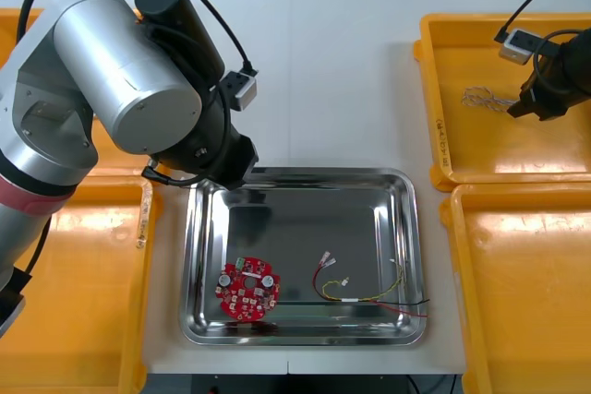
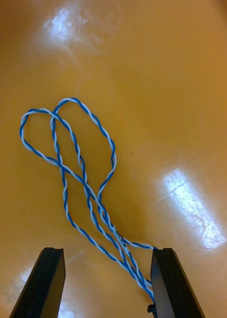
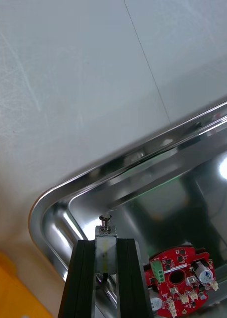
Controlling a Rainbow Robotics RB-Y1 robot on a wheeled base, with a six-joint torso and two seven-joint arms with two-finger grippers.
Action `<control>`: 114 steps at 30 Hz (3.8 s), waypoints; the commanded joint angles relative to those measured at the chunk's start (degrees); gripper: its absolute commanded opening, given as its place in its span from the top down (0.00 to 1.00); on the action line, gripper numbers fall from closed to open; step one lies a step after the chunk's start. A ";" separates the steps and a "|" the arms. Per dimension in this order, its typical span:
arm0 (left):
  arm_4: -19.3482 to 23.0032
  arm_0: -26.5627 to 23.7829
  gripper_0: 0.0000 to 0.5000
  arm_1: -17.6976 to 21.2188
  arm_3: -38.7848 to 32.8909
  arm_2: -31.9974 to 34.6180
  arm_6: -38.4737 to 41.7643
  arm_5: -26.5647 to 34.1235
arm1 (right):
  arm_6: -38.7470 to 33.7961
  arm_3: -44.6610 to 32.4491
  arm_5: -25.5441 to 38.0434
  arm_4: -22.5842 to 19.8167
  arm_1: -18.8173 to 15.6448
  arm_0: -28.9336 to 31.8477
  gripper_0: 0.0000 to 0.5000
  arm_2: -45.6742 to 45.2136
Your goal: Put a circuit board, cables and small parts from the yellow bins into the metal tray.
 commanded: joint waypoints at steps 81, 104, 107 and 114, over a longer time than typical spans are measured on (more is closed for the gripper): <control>-8.74 9.14 0.00 -3.46 0.25 -9.91 15.53 -11.77 | -0.02 -10.90 10.77 4.83 -0.24 -3.04 1.00 2.93; -3.29 7.21 0.00 0.58 -7.13 0.81 12.37 -0.52 | -0.02 -24.70 27.91 6.68 -0.59 -3.04 1.00 -4.72; -2.50 6.95 0.00 1.02 -7.49 3.01 11.75 0.80 | -0.02 -24.70 27.82 6.77 -0.59 -3.04 1.00 -4.90; -1.18 6.68 0.00 3.40 -7.92 8.54 9.73 2.30 | -0.02 -24.88 28.53 7.12 -0.59 -3.13 1.00 -5.16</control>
